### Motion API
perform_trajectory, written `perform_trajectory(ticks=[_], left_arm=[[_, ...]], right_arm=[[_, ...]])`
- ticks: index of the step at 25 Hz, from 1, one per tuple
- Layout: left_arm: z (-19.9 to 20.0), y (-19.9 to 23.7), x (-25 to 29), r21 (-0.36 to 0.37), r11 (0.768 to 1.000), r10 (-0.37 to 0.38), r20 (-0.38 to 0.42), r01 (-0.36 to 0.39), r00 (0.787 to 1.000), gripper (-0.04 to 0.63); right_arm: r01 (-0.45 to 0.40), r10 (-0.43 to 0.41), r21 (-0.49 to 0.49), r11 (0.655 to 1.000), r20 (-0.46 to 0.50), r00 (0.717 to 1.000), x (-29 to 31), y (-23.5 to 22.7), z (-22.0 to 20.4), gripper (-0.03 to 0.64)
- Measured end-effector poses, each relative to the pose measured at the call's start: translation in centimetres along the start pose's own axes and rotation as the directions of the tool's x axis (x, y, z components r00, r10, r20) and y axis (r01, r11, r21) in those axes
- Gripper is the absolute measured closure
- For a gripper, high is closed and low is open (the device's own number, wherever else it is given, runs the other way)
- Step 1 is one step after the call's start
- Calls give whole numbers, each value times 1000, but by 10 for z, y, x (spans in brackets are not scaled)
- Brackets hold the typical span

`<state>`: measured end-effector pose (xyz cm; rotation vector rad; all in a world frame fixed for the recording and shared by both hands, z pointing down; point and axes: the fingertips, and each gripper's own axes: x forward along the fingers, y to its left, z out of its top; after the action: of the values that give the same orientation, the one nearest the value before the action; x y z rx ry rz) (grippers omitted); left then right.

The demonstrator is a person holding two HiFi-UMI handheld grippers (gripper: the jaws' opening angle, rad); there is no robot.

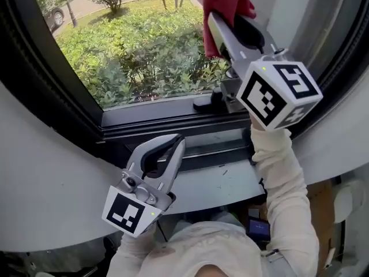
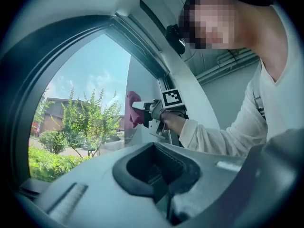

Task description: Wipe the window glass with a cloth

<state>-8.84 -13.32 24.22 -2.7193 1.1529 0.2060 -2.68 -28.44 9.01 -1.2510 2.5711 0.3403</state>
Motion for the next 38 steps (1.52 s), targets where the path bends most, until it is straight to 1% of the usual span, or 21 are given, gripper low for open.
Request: perform_trajectory(ticks=[5, 10, 13, 15, 19, 23, 27, 31, 38], left_arm=[[2, 19, -34, -10, 999, 42, 7, -42, 999, 595], [4, 28, -58, -9, 996, 84, 5, -84, 996, 595], [5, 34, -67, -16, 994, 107, 10, -107, 994, 595], [6, 36, -69, -17, 993, 115, 15, -115, 993, 595], [0, 37, -69, -15, 993, 119, -1, -119, 993, 595], [-5, 32, -61, -24, 994, 105, -8, -105, 994, 595], [-11, 26, -49, -23, 996, 85, -18, -86, 996, 595], [-16, 16, -33, -26, 997, 65, -33, -66, 997, 595], [-17, -12, 10, -28, 999, 21, -38, -22, 999, 595]], right_arm=[[-55, 55, -1, 999, -1, 999, 28, 58, -11, 522], [-125, 125, 10, 992, -2, 992, 53, 108, -19, 522], [-161, 161, 19, 987, -3, 987, 63, 130, -22, 522], [-173, 173, 27, 985, 2, 985, 67, 136, -22, 522], [-195, 196, 41, 980, -4, 981, 66, 140, -33, 523], [-220, 221, 41, 975, -45, 974, 58, 146, -58, 522], [-240, 244, 66, 968, -58, 968, 53, 143, -72, 518], [-234, 239, 73, 969, -63, 969, 41, 121, -74, 515], [-194, 198, 66, 979, -58, 979, 10, 61, -62, 515]])
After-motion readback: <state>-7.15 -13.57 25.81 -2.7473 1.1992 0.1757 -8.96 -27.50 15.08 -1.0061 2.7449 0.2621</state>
